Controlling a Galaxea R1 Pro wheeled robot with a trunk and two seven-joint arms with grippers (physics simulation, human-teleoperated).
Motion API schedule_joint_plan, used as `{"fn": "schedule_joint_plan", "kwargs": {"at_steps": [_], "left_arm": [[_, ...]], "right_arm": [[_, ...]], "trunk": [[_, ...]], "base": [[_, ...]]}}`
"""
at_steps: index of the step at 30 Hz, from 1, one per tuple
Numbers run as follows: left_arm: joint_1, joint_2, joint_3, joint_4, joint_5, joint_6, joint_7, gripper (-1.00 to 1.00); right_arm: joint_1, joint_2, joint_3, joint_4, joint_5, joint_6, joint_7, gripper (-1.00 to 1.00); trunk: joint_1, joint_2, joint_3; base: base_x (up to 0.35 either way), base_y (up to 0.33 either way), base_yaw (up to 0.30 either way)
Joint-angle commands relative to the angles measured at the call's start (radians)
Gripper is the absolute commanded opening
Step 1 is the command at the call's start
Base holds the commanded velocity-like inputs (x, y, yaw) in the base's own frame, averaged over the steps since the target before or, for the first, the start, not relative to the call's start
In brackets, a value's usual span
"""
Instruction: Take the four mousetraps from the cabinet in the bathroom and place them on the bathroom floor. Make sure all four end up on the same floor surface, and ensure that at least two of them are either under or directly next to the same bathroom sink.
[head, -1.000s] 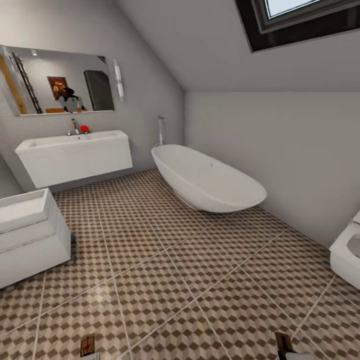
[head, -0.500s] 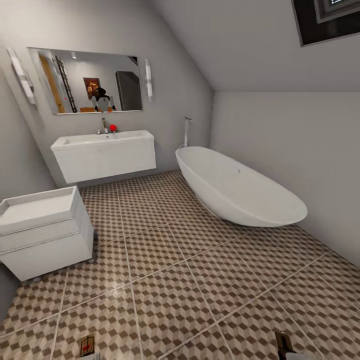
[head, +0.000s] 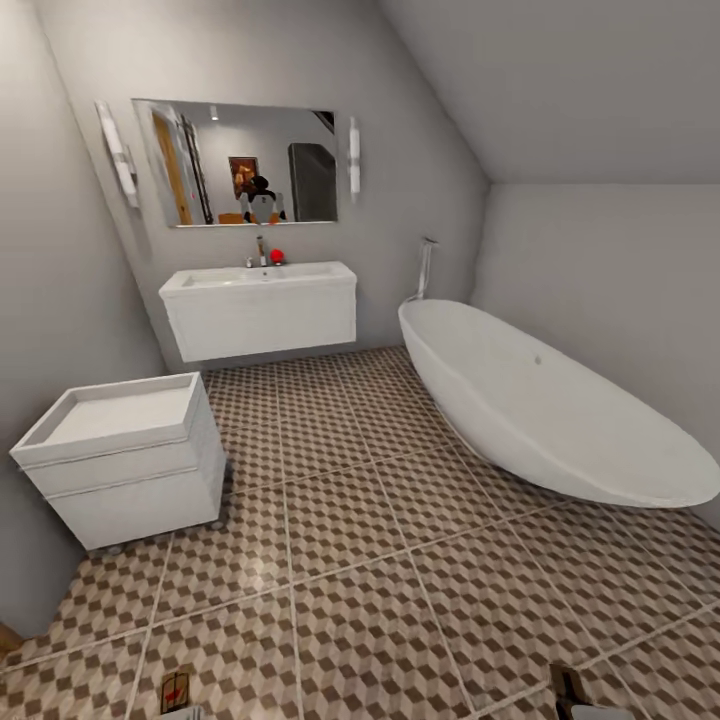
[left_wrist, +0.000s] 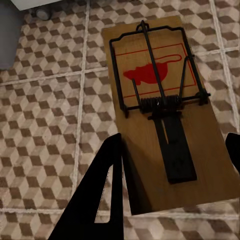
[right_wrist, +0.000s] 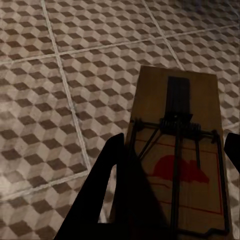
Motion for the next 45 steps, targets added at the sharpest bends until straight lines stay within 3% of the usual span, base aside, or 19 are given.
{"fn": "schedule_joint_plan", "kwargs": {"at_steps": [1,27,45], "left_arm": [[-0.001,-0.001,-0.006,0.002,-0.006,-0.002,0.009,-1.0],[-0.001,-0.001,-0.007,0.002,-0.006,-0.002,0.009,-1.0],[-0.001,-0.001,-0.006,0.002,-0.006,-0.002,0.009,-1.0]], "right_arm": [[-0.001,0.001,-0.008,0.0,0.008,-0.004,0.008,-1.0],[-0.001,0.001,-0.007,0.0,0.008,-0.004,0.008,-1.0],[-0.001,0.001,-0.007,0.0,0.008,-0.004,0.008,-1.0]], "trunk": [[0.001,0.0,-0.001],[0.001,0.0,-0.001],[0.001,0.0,-0.001]], "base": [[0.337,-0.026,0.29],[0.284,-0.184,0.284],[0.258,-0.225,0.016]]}}
